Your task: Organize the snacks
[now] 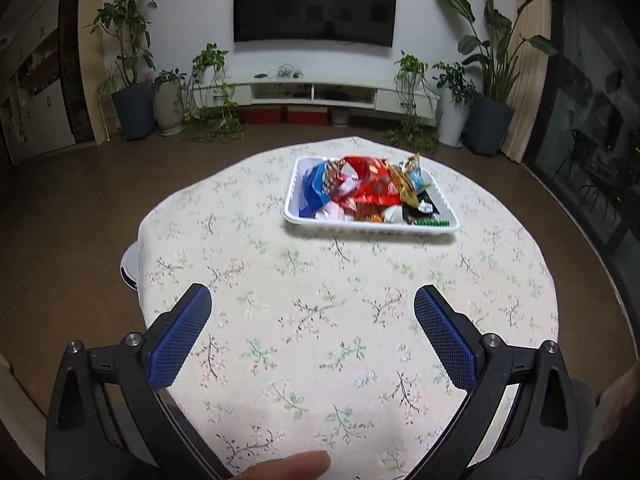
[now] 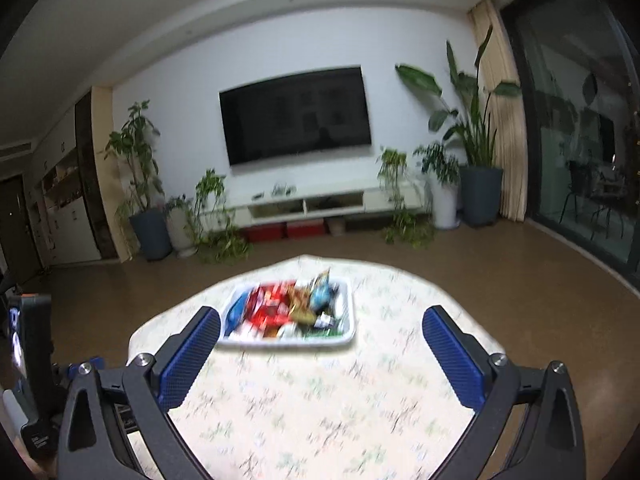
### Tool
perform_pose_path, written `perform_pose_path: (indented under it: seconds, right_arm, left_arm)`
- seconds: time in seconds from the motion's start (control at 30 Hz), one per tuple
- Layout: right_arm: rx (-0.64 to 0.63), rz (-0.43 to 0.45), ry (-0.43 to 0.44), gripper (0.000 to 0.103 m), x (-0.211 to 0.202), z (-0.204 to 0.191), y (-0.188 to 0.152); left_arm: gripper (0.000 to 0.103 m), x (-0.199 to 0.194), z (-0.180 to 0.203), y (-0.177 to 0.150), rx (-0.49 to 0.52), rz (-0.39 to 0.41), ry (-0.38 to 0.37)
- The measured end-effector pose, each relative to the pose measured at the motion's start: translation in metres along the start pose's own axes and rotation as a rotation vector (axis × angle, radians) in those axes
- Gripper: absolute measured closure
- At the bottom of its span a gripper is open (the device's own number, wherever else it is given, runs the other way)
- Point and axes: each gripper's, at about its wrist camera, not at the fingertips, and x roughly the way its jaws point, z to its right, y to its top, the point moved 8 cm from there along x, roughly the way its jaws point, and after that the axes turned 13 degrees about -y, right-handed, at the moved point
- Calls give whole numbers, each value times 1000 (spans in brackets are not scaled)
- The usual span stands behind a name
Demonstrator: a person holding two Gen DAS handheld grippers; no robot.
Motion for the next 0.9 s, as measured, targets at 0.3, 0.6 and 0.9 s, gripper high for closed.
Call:
perform_pose_path:
  seconds: [0.3,0.6,0.9]
  right_arm:
    - [-36,-156,-43,0,22,-8,-41]
    - [-70,-200,-39,0,26,-19,-56]
    - [-81,-215,-32,0,26,-25,-56]
  left_arm:
    - [0,37,-7,-12,-11,-77,-7]
    - [0,45,-17,-16,-26,-99,-5]
    - [0,49,-16,-17,-25,-112,-6]
